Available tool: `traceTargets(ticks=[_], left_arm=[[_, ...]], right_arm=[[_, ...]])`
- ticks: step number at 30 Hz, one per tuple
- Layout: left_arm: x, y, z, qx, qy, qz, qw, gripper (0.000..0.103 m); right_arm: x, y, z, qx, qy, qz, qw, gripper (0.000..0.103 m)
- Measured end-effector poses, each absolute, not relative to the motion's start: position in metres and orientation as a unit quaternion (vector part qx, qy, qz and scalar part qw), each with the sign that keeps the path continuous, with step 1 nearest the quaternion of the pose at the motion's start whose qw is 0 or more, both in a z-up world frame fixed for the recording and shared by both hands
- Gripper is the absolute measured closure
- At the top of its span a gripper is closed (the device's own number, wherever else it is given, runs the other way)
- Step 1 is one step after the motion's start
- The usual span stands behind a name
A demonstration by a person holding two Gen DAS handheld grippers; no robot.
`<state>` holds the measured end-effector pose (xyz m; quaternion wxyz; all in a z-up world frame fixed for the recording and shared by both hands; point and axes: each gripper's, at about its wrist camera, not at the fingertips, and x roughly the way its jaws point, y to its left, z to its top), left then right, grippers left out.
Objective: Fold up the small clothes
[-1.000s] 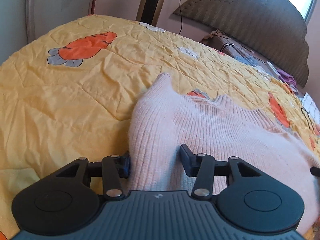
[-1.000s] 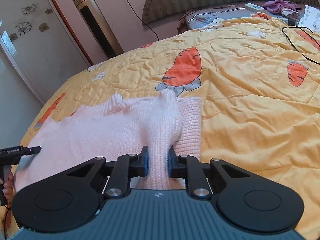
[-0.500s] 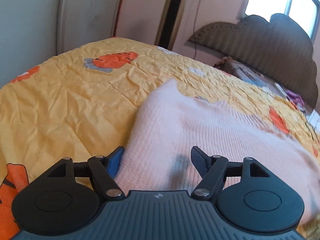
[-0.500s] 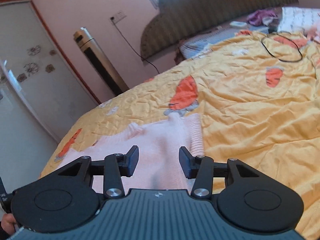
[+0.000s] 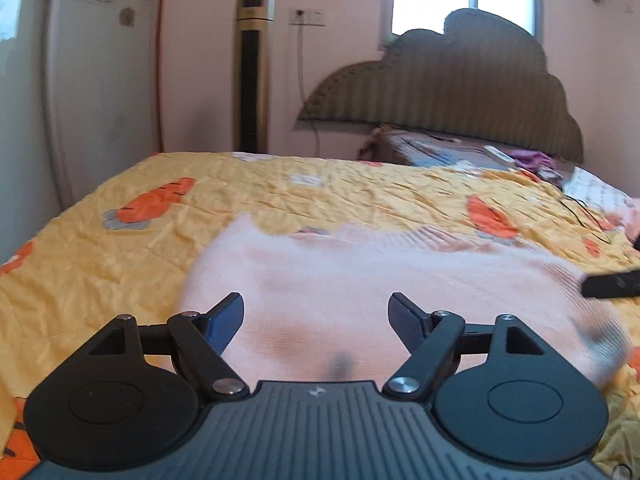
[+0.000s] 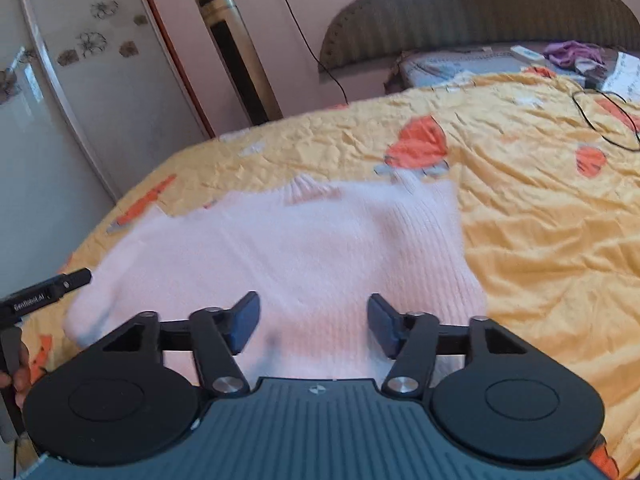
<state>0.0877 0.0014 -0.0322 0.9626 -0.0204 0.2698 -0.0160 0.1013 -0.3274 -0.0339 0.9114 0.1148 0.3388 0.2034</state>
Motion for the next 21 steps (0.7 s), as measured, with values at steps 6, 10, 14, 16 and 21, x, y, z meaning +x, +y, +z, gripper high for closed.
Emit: traceTargets(ticks=[6, 10, 14, 16, 21], left_arm=[[0.106, -0.047, -0.085, 0.065, 0.346, -0.066, 0.934, 0.01], [0.088, -0.019, -0.064, -0.011, 0.342, -0.061, 0.937, 0.01], [0.049, 0.036, -0.047, -0.123, 0.274, 0.028, 0.954, 0.01], [0.039, 0.064, -0.054, -0.208, 0.286, 0.074, 0.932, 0.01], [0.041, 0.105, -0.085, -0.384, 0.329, 0.132, 0.853, 0.01]], right_arm=[[0.157, -0.262, -0.049, 0.035, 0.383, 0.216, 0.898, 0.012], [0.154, -0.254, -0.076, -0.014, 0.39, 0.221, 0.894, 0.004], [0.131, -0.271, -0.047, 0.069, 0.367, 0.212, 0.903, 0.006], [0.119, -0.273, -0.038, 0.096, 0.344, 0.217, 0.908, 0.001], [0.119, -0.228, -0.035, 0.057, 0.338, 0.272, 0.899, 0.004]])
